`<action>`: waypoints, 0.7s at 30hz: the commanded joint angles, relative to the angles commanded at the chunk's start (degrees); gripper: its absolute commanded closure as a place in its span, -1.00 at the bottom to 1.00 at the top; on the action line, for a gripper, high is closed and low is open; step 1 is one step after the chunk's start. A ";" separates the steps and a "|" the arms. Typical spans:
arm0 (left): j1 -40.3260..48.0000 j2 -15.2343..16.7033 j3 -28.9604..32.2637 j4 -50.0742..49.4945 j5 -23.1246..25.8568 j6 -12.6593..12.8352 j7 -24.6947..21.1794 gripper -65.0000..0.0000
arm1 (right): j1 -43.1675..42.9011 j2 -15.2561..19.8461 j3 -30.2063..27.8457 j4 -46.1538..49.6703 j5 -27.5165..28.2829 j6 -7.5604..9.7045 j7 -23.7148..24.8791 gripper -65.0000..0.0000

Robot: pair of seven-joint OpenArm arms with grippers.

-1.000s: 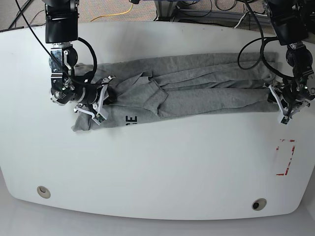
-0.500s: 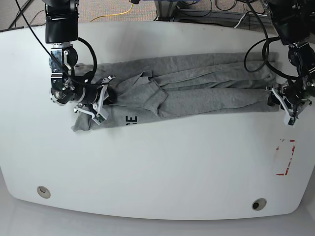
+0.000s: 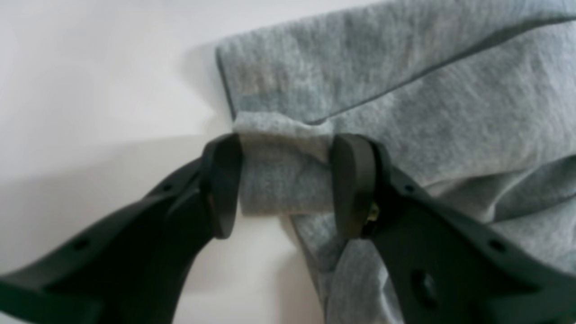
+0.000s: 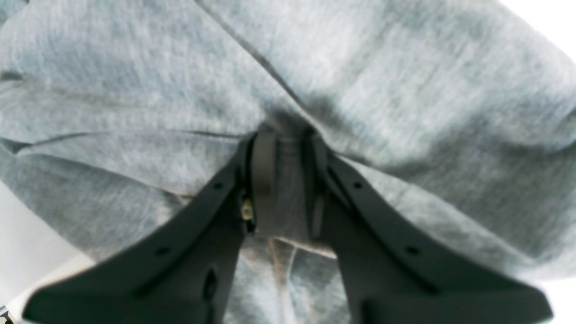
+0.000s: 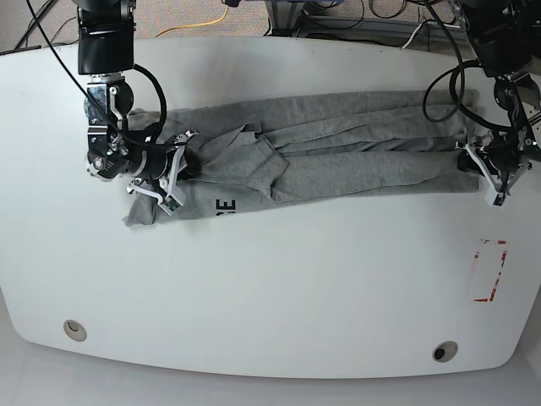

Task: Layout the t-shirt on the table in an organized manner, then fold the t-shirt properly

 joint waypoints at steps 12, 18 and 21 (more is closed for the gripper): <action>0.00 -2.37 -2.20 -0.35 0.09 0.00 0.00 0.08 | 0.00 0.00 0.00 0.00 0.09 0.00 0.00 0.69; 0.09 -2.20 -2.11 -0.35 0.00 0.00 0.00 0.08 | 0.00 0.00 0.00 0.00 0.35 0.00 0.00 0.69; 0.09 -2.11 -2.11 -0.35 0.09 0.00 0.00 0.08 | 0.00 0.00 0.00 0.00 0.35 0.00 0.00 0.69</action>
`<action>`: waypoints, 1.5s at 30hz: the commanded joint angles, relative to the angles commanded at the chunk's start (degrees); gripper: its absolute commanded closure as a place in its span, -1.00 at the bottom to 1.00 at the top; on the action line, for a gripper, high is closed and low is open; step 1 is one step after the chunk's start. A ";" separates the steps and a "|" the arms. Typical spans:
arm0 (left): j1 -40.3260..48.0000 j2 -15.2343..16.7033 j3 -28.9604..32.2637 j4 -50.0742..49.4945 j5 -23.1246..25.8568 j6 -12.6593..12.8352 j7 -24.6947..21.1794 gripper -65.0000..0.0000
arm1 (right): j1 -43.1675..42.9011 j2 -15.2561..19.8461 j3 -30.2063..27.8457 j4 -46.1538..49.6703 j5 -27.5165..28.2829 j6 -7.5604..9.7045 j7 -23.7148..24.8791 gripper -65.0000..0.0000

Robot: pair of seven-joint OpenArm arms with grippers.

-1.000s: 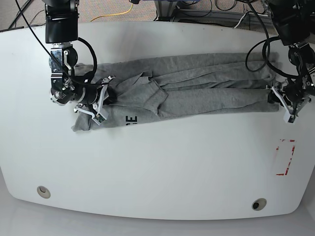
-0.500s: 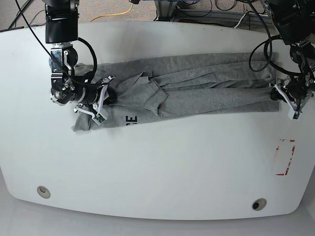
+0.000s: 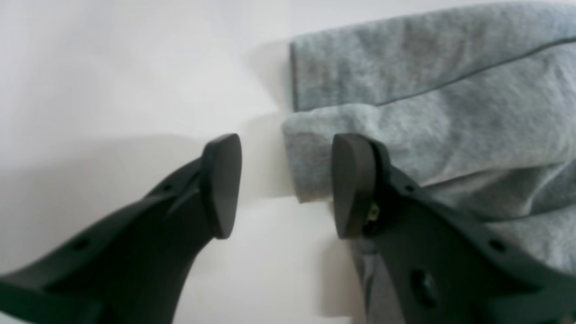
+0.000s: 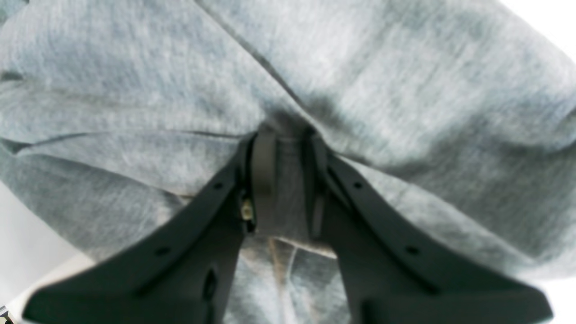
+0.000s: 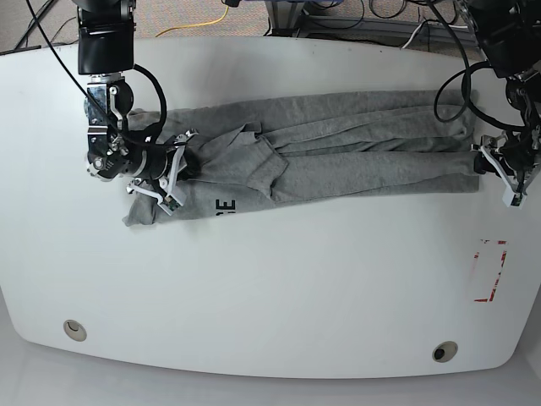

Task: Layout the t-shirt on the table in an organized manner, then fold the t-shirt properly

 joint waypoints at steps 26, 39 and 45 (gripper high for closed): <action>1.05 0.18 2.46 0.18 -0.26 0.00 0.00 0.20 | 0.00 0.00 0.00 0.00 0.09 0.00 0.00 0.70; 1.05 0.18 2.46 0.44 -0.26 0.00 0.00 0.83 | -0.09 0.00 0.00 0.00 0.09 0.00 0.00 0.70; 2.64 0.18 2.46 4.66 -0.35 0.00 0.35 0.94 | -0.09 0.00 0.00 0.00 0.09 0.00 0.00 0.70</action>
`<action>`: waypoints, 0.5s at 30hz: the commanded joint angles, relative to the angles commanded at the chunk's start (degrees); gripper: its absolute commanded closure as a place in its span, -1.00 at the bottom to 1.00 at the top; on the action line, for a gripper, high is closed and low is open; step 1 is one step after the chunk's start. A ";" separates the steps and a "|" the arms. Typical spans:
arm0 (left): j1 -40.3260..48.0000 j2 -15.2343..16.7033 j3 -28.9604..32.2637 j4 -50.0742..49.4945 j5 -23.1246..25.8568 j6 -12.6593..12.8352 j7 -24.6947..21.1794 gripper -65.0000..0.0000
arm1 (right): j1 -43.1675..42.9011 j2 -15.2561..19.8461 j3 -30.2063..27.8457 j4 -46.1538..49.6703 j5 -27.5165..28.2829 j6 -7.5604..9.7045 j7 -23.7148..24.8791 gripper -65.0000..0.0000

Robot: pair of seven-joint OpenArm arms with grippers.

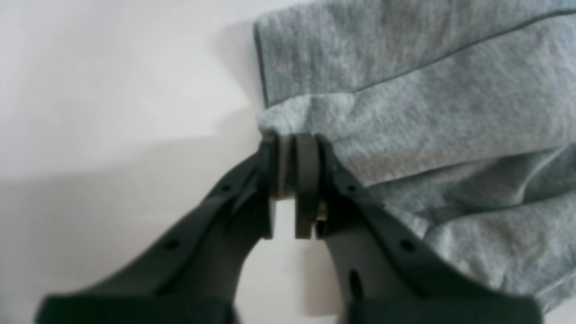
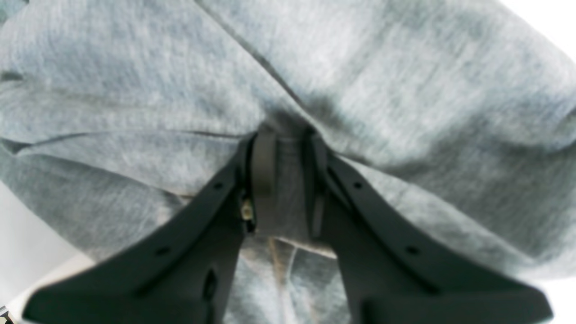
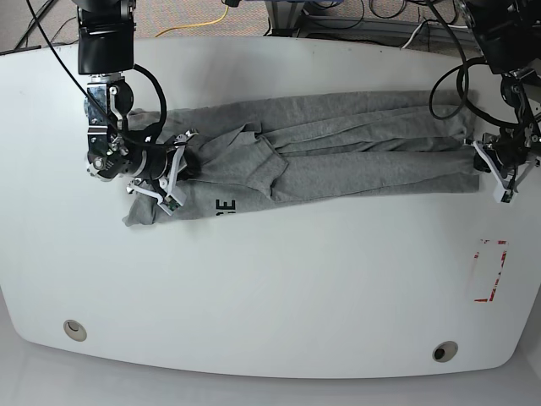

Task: Layout the t-shirt on the table in an organized manner, then fold the t-shirt properly

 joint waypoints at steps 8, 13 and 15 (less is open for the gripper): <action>4.22 0.00 -0.09 11.52 -0.18 0.00 5.27 0.94 | 0.00 0.00 0.00 0.09 0.00 0.00 0.00 0.70; 8.35 -0.09 -0.09 17.67 -2.46 0.00 5.89 0.94 | 0.00 0.00 0.00 0.09 0.00 0.00 0.00 0.70; 10.29 -0.35 -0.09 19.25 -3.60 0.00 5.89 0.94 | 0.00 0.00 0.00 0.09 0.00 0.00 0.00 0.70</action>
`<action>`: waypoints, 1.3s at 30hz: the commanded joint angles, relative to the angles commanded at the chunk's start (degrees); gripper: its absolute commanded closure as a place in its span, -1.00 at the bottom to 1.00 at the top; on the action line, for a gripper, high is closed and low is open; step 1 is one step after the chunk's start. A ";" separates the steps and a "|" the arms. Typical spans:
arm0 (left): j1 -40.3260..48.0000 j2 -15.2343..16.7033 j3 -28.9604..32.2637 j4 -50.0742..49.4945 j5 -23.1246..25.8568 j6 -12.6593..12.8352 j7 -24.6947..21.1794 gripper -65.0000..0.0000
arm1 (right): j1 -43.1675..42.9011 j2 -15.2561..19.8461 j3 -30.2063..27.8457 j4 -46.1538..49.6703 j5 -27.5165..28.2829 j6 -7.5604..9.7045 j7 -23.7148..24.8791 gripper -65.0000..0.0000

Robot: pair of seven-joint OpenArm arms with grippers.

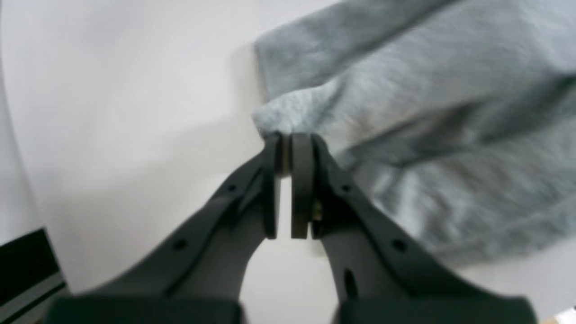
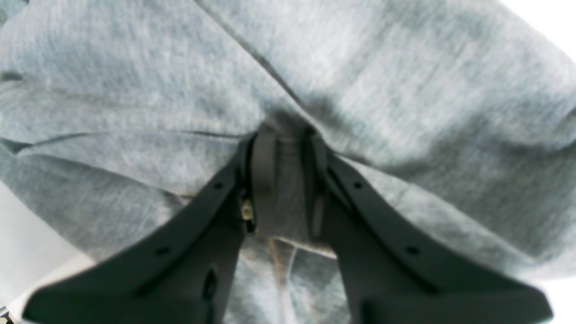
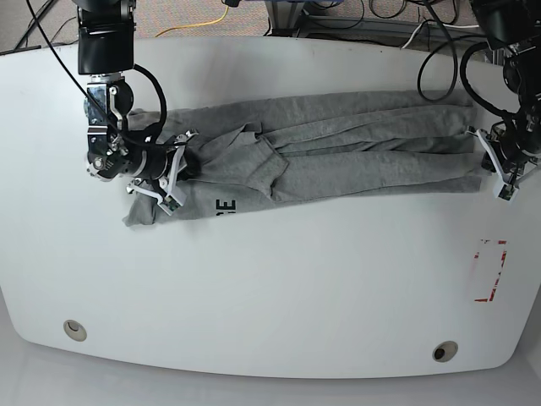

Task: Layout the t-shirt on the table in an organized manner, then fold the t-shirt properly

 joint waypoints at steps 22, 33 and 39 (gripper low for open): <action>7.56 -1.58 -0.79 1.85 -0.62 0.00 0.00 0.45 | 0.00 0.00 0.00 0.09 0.00 0.00 -0.09 0.70; -0.44 -1.32 -5.71 -1.32 -3.78 0.00 0.00 -0.07 | 0.00 0.00 0.00 0.00 0.00 0.00 -0.09 0.70; -7.47 -1.49 -3.25 -12.22 -3.78 0.00 -0.09 -0.07 | 0.09 -0.09 0.00 0.18 0.00 0.00 -0.09 0.70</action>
